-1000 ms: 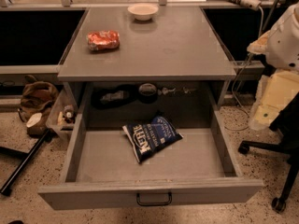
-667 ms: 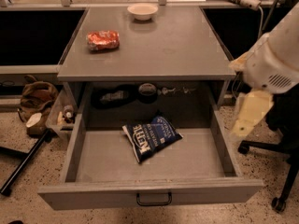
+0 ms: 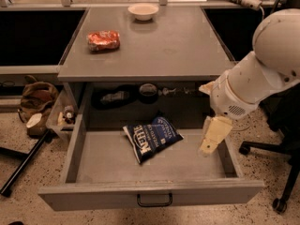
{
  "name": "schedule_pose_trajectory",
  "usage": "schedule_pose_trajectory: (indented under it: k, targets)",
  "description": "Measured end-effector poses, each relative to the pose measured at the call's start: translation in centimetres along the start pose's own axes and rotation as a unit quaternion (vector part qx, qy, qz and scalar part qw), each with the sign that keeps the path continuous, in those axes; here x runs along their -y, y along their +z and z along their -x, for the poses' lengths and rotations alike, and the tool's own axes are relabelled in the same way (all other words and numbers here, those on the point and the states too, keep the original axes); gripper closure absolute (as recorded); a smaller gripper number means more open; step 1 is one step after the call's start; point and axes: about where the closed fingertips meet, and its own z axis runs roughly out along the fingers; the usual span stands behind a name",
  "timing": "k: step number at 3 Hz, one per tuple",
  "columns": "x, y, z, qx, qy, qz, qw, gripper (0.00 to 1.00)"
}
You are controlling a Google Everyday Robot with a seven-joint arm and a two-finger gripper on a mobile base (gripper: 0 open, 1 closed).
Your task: Pick blue chip bag from top drawer and place on counter
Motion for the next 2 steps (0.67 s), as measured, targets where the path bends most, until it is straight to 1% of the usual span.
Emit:
schedule_pose_trajectory:
  k: [1,2]
  targets:
    - [-0.1,1.0,0.0,0.018,0.002,-0.002,0.9998,0.0]
    - [-0.4,6.9,1.1,0.057,-0.002,0.013,0.9983,0.0]
